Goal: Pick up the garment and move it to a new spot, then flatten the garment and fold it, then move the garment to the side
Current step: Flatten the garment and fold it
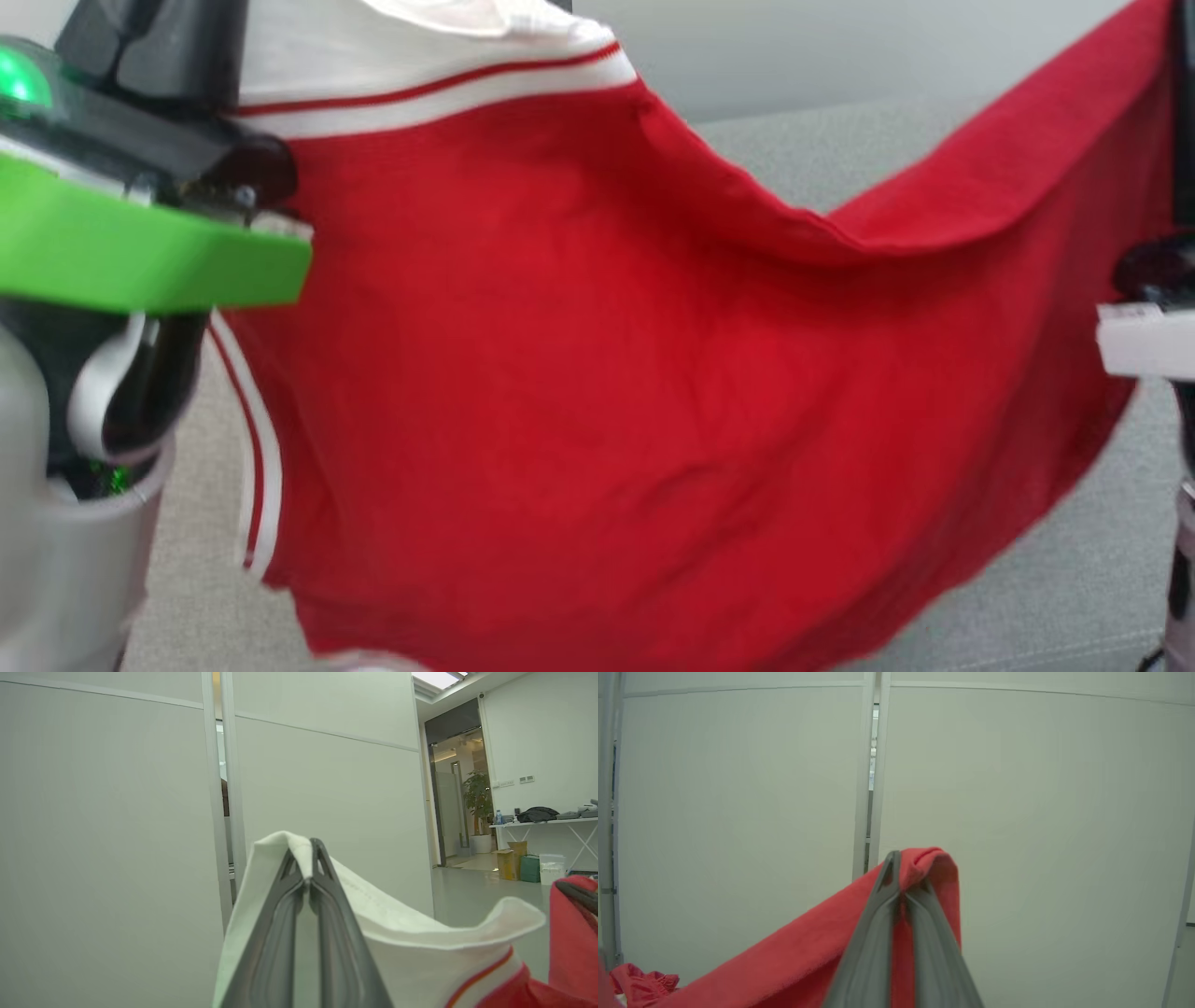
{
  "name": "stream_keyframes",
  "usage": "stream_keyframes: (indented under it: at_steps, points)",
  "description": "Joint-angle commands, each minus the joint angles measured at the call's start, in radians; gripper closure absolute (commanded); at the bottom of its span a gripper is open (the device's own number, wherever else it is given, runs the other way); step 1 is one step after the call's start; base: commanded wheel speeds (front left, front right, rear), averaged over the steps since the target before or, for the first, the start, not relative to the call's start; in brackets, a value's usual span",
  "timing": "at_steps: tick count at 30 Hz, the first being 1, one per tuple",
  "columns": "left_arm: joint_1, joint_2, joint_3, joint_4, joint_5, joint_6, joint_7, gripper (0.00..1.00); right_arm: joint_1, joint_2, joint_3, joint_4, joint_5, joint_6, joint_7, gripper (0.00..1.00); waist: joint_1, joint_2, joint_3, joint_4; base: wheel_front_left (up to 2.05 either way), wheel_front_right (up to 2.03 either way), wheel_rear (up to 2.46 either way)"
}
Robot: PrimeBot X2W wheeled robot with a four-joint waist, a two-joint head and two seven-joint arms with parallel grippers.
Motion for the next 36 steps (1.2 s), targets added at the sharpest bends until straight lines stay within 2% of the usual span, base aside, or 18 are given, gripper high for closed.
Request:
stream_keyframes:
  at_steps: [1, 7, 14, 17, 20, 23, 28, 32, 36]
  points:
    - [-0.038, 0.012, -0.002, 0.035, 0.015, -0.010, 0.001, 1.00, -0.045, -0.006, 0.015, 0.033, 0.012, 0.000, 0.000, 1.00, 0.0000, 0.0000, 0.097, -0.004, 0.00, 0.00, 0.00]
    - [-0.258, 0.014, -0.026, 0.245, 0.085, -0.066, -0.040, 1.00, -0.311, -0.042, 0.094, 0.278, -0.050, 0.000, -0.040, 1.00, 0.0000, 0.0000, 0.262, -0.008, 0.00, 0.00, 0.00]
    - [-0.643, -0.025, -0.071, 0.544, 0.207, -0.103, -0.158, 1.00, -0.760, -0.035, 0.188, 0.645, -0.190, 0.000, -0.169, 1.00, 0.0000, 0.0000, 0.430, -0.005, 0.00, 0.00, 0.00]
    - [-0.768, -0.031, -0.116, 0.667, 0.283, -0.112, -0.221, 1.00, -0.916, -0.003, 0.186, 0.797, -0.247, -0.001, -0.238, 1.00, 0.0000, 0.0000, 0.484, -0.005, 0.00, 0.00, 0.00]
    - [-0.852, -0.070, -0.143, 0.798, 0.320, -0.108, -0.303, 1.00, -1.027, 0.033, 0.149, 0.955, -0.316, -0.001, -0.325, 1.00, 0.0000, 0.0000, 0.521, 0.006, 0.00, 0.00, 0.00]
    - [-0.878, -0.119, -0.141, 0.907, 0.307, -0.099, -0.377, 1.00, -1.087, 0.057, 0.112, 1.079, -0.386, -0.001, -0.398, 1.00, 0.0000, 0.0000, 0.547, 0.022, 0.00, 0.00, 0.00]
    - [-0.800, -0.180, -0.144, 1.041, 0.254, -0.116, -0.472, 1.00, -1.058, 0.081, 0.061, 1.264, -0.437, -0.001, -0.481, 1.00, 0.0000, 0.0000, 0.575, 0.045, 0.00, 0.00, 0.00]
    - [-0.726, -0.200, -0.144, 1.063, 0.216, -0.128, -0.511, 1.00, -1.009, 0.085, 0.017, 1.350, -0.449, -0.001, -0.513, 1.00, 0.0000, 0.0000, 0.588, 0.056, 0.00, 0.00, 0.00]
    - [-0.605, -0.195, -0.134, 1.031, 0.178, -0.136, -0.524, 1.00, -0.940, 0.088, 0.009, 1.381, -0.422, -0.001, -0.521, 1.00, 0.0000, 0.0000, 0.587, 0.059, 0.00, 0.00, 0.00]
